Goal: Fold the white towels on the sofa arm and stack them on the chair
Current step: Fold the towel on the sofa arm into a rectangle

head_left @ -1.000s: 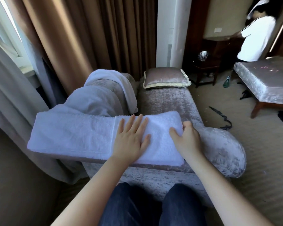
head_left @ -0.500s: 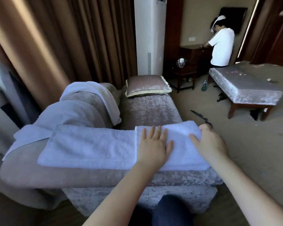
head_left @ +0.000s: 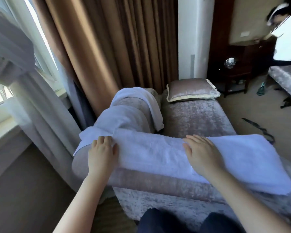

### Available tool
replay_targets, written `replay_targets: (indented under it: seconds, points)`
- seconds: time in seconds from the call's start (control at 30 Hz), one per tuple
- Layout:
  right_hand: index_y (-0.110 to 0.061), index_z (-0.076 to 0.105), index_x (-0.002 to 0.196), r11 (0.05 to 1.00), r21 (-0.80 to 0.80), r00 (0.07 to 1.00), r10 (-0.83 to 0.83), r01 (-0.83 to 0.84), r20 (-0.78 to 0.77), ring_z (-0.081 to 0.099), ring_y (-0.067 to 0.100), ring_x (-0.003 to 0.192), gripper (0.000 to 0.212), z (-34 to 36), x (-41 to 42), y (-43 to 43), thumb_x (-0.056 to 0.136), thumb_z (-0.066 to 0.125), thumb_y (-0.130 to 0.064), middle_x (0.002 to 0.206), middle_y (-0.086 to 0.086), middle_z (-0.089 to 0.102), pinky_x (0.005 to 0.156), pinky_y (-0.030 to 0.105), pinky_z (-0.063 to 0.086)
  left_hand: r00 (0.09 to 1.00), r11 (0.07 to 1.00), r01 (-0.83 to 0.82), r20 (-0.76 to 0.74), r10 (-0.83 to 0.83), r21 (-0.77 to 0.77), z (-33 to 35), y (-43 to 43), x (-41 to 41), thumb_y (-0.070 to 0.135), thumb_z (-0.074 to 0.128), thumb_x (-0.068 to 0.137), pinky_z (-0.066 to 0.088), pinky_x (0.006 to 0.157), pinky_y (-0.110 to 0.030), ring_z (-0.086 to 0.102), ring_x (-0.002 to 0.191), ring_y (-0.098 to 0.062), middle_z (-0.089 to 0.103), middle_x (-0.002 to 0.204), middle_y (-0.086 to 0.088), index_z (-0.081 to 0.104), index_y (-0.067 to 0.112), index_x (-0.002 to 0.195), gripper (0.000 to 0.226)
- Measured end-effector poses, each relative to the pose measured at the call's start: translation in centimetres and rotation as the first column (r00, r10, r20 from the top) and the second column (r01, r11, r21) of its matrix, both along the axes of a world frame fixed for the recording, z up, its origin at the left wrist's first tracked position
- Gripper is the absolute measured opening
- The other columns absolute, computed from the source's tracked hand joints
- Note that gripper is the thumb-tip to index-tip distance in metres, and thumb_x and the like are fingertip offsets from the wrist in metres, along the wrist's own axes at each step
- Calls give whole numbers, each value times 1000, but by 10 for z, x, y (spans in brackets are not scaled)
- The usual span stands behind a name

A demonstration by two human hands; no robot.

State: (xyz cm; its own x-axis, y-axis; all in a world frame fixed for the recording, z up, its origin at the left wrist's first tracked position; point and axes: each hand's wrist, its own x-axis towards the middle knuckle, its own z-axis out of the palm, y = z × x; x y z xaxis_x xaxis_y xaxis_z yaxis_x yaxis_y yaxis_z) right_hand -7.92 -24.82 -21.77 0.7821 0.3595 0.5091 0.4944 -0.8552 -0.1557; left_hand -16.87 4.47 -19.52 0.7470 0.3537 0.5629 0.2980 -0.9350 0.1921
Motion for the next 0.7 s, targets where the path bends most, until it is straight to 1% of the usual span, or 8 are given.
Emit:
replay_targets:
  seconds: [0.1,0.17,0.27,0.33,0.4,0.5,0.6,0.7]
  points:
    - [-10,76,96,1000,-19,1000,-5,5,4,70,24,96,47,3,-4,1,90,34,-31,104,6,74,88,40,53,998,970,-62,-47,52,-235,-5,5,-5,27,58,92,38,71,-37,50,86,-34,52,85,-12,59,0,88,27]
    - [-12,76,99,999,-37,1000,-3,3,-6,69,24,98,48,3,-6,2,91,33,-32,107,6,73,89,40,52,993,950,-85,-101,57,-299,-2,6,-2,32,56,94,38,72,-36,48,87,-28,49,88,-7,55,4,89,28]
    - [-10,69,116,1000,7,999,-18,19,-42,62,27,114,43,3,-7,2,97,38,-32,127,9,64,97,42,47,983,923,-94,-184,26,-372,6,10,2,35,55,94,34,61,-35,54,79,-29,50,77,-6,47,7,77,33]
    - [-4,61,124,994,54,993,-87,91,-79,56,35,120,40,6,-6,1,94,54,-28,135,16,56,98,47,45,979,901,-91,-205,3,-424,11,12,3,31,57,93,24,50,-33,48,57,-24,45,56,-3,40,10,60,43]
    - [4,59,119,984,83,980,-147,158,-132,56,41,114,45,8,-5,-1,85,66,-25,127,23,58,94,48,46,979,891,-79,-202,-15,-447,14,12,2,26,59,93,21,47,-32,38,47,-17,39,46,0,36,11,52,49]
    - [0,59,105,967,39,957,-242,252,-161,54,38,105,41,21,-12,0,81,70,-31,109,20,62,85,42,45,979,903,-63,-203,-27,-424,12,14,2,28,58,95,22,49,-31,41,51,-17,45,52,-2,38,11,56,47]
    - [-9,56,103,928,-182,921,-355,326,-161,58,26,99,34,41,-19,5,88,60,-40,103,9,61,68,31,40,984,899,-29,-170,-51,-437,7,17,2,30,58,95,25,54,-34,46,60,-20,51,63,-5,40,11,63,41]
    - [-15,46,73,946,-156,915,-316,284,-251,48,15,63,24,53,-15,6,92,55,-25,74,1,51,48,28,25,989,897,-13,-139,-55,-443,2,18,1,32,58,95,27,58,-34,51,71,-26,56,76,-10,43,10,70,36]
